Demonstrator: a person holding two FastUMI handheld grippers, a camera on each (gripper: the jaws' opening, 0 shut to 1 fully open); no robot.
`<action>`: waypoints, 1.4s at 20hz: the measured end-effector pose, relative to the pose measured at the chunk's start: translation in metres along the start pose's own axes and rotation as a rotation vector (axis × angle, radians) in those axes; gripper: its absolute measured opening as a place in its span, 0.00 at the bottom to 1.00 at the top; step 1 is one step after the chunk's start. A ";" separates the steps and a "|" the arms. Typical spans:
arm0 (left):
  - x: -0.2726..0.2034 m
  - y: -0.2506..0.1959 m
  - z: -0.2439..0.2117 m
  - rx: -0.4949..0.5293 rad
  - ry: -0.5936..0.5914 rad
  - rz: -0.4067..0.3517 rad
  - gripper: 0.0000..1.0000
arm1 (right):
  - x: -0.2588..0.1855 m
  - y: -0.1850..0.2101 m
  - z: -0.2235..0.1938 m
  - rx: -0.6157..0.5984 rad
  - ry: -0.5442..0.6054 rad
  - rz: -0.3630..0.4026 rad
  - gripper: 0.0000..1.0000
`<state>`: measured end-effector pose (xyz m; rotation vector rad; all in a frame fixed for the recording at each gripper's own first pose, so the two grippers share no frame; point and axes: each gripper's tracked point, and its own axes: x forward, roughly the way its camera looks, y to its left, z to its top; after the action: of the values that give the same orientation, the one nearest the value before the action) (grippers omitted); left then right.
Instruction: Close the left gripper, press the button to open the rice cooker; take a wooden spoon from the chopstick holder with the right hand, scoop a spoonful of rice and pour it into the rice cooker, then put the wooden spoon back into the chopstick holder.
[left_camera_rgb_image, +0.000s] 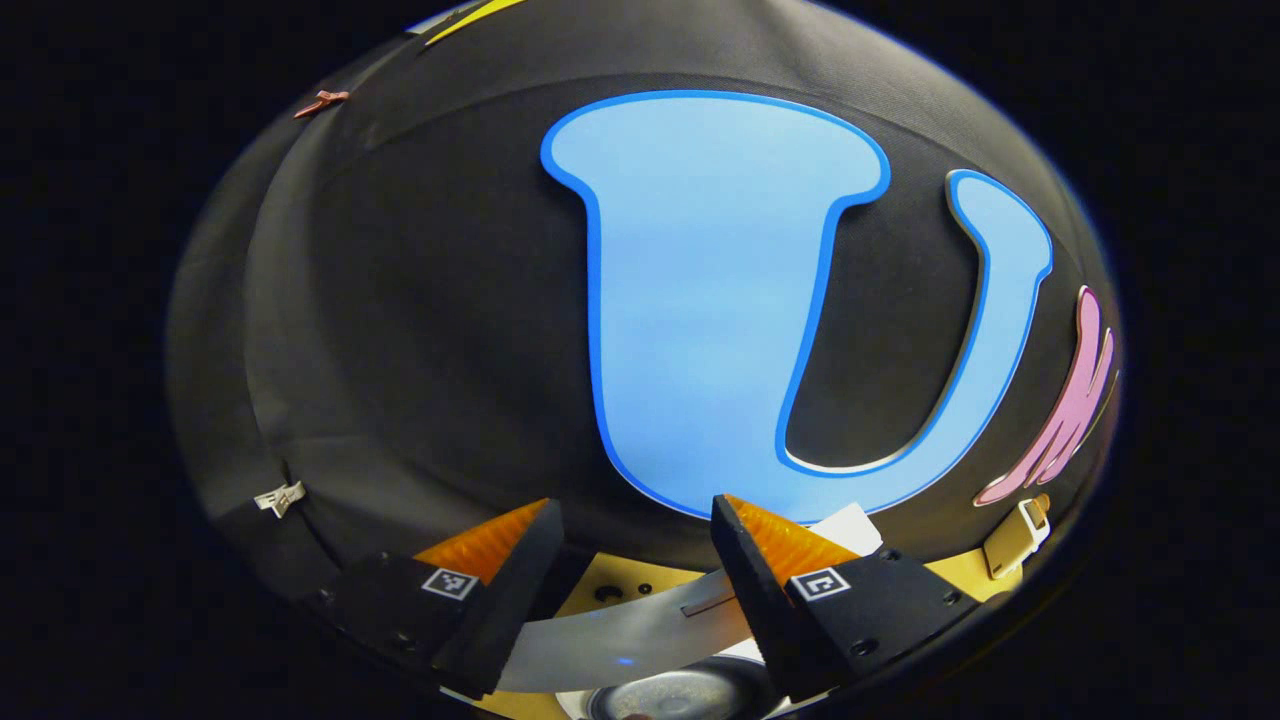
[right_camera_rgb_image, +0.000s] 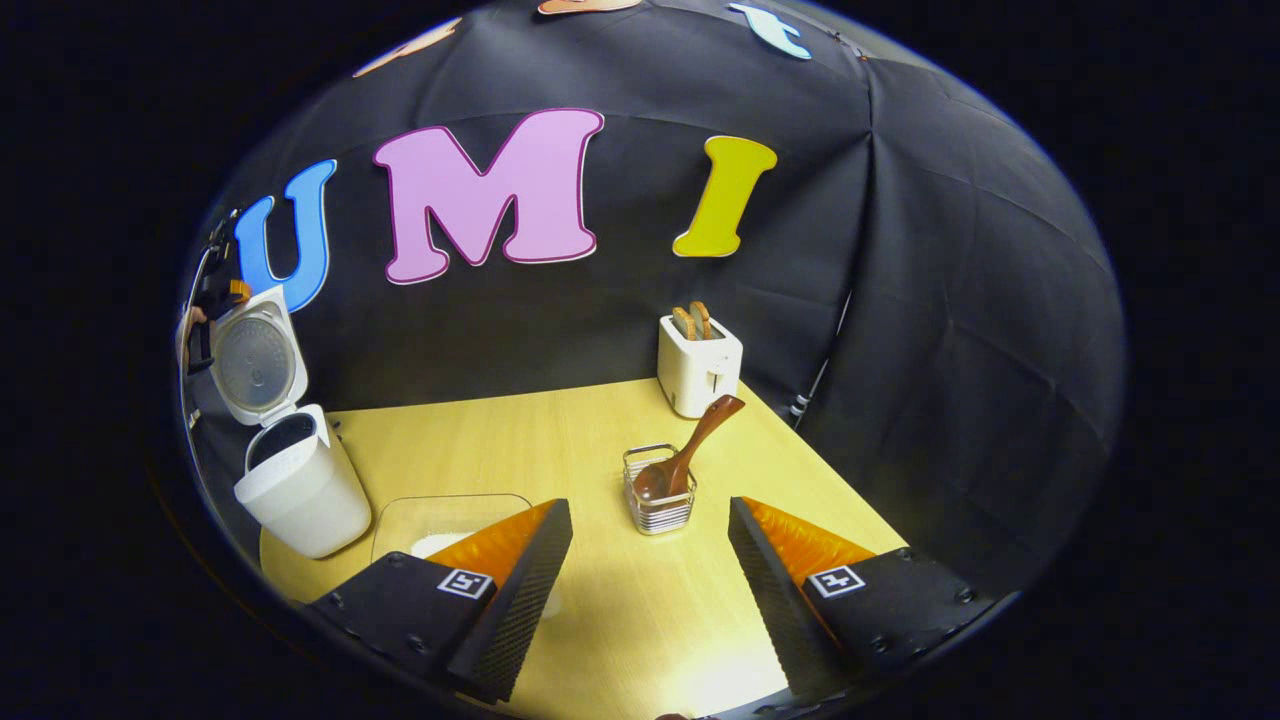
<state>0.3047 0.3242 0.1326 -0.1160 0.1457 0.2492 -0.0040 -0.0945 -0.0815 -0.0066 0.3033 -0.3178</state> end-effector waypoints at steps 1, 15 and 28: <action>-0.007 -0.004 -0.004 -0.005 0.028 -0.011 0.98 | 0.001 0.003 -0.001 -0.003 0.002 0.012 0.98; -0.096 -0.087 -0.132 -0.103 0.215 -0.024 0.98 | 0.028 0.009 -0.012 0.006 0.042 0.183 0.99; -0.103 -0.101 -0.264 0.078 0.249 0.088 0.98 | 0.049 0.012 -0.029 -0.032 0.086 0.308 0.99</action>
<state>0.1978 0.1673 -0.1009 -0.0629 0.4085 0.3164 0.0352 -0.0975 -0.1244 0.0220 0.3888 -0.0069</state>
